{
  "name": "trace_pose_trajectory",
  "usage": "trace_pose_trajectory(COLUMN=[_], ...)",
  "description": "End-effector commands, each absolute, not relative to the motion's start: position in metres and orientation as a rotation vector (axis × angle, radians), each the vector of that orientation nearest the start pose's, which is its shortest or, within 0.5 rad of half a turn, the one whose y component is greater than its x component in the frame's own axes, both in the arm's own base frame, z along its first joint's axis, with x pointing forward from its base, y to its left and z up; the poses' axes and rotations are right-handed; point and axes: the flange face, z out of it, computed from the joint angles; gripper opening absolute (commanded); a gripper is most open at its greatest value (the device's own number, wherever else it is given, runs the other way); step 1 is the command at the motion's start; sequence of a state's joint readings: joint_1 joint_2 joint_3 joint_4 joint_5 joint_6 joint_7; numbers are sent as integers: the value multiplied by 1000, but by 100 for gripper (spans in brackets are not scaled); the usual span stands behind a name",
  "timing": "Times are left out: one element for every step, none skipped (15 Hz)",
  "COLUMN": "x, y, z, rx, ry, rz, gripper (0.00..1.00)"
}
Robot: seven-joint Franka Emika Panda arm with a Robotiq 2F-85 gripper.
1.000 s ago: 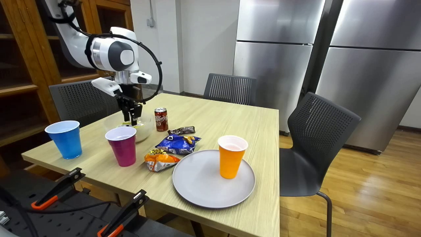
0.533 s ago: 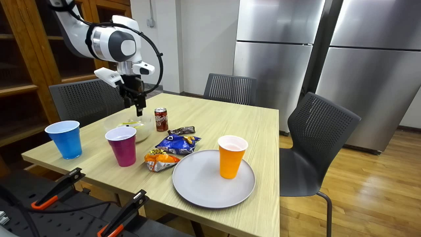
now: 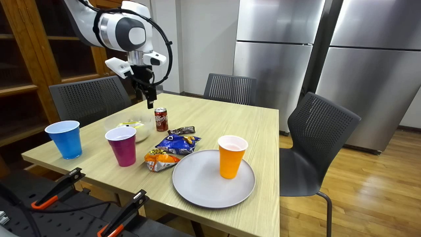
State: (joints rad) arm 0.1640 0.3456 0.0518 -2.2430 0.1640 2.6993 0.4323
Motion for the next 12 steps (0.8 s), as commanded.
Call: trace_pose_trajectory(x=[536, 536, 536, 537, 537, 538, 538, 539, 540, 541, 542, 545], y=[79, 71, 62, 53, 44, 36, 28, 19, 13, 4, -4, 7], z=[237, 238, 239, 239, 238, 237, 236, 234, 233, 232, 230, 228], rx=[-2952, -2947, -2942, -2936, -2932, -2928, -2928, -2926, -2931, -2939, -2944, -2937], ry=[600, 621, 646, 671, 695, 720, 739, 761, 777, 802, 826, 812], rz=[-138, -140, -139, -142, -140, -145, -148, -148, -148, -159, -166, -141], gripper=[100, 100, 100, 100, 100, 100, 100, 100, 100, 100, 100, 100])
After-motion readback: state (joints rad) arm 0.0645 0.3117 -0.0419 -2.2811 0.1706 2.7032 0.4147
